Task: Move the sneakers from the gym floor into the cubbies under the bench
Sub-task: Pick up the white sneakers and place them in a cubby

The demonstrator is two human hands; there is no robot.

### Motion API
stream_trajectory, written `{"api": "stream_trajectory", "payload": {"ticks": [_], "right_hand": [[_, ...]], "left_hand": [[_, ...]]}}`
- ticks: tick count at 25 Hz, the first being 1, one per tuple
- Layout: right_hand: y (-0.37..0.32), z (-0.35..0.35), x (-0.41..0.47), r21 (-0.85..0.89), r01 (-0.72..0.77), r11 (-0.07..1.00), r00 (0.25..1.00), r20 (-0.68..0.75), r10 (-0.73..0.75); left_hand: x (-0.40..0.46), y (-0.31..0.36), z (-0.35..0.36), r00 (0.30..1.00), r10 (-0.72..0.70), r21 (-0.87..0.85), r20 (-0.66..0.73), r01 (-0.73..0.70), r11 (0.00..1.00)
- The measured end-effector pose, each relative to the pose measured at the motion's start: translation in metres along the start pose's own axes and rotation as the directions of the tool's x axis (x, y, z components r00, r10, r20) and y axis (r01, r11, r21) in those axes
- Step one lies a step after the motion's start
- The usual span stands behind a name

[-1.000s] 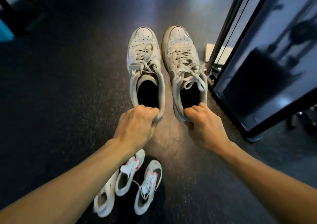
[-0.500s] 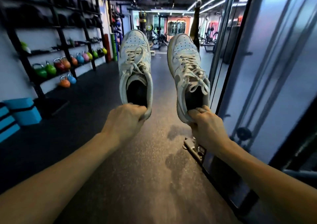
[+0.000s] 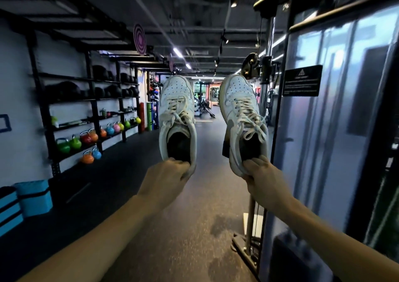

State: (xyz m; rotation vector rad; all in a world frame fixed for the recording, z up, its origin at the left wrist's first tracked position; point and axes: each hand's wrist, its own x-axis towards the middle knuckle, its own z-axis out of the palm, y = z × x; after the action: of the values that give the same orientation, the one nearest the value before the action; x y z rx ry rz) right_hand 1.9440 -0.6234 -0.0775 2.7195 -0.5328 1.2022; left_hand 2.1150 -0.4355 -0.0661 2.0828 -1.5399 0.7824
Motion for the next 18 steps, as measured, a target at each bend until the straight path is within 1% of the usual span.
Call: {"api": "stream_trajectory", "payload": {"ticks": [4,6,9,11,14,18], "right_hand": [[0.001,-0.041,-0.002,-0.054,-0.001,0.999,1.000,-0.010,0.001],[-0.003,-0.058,-0.007,-0.094,-0.030,0.995,1.000,0.000,0.030],[-0.007,-0.082,-0.025,-0.184,-0.070,0.980,0.997,0.020,0.075],[-0.012,-0.098,-0.040,-0.263,-0.118,0.957,0.992,0.015,0.126],[-0.021,-0.125,-0.061,-0.328,-0.254,0.910,0.965,-0.022,0.261],[-0.047,-0.177,-0.106,-0.445,-0.422,0.790,0.900,-0.097,0.426]], "left_hand": [[0.010,0.029,-0.010,0.999,0.049,-0.051,-0.010,-0.049,0.997],[0.014,0.043,-0.012,0.996,0.088,-0.064,-0.012,-0.088,0.994],[0.024,0.058,-0.017,0.985,0.165,-0.098,-0.059,-0.170,0.981],[0.030,0.065,-0.019,0.959,0.259,-0.161,-0.115,-0.275,0.948],[0.035,0.079,-0.022,0.907,0.384,-0.222,-0.172,-0.416,0.882],[0.024,0.115,-0.031,0.814,0.522,-0.305,-0.254,-0.579,0.756]]}}
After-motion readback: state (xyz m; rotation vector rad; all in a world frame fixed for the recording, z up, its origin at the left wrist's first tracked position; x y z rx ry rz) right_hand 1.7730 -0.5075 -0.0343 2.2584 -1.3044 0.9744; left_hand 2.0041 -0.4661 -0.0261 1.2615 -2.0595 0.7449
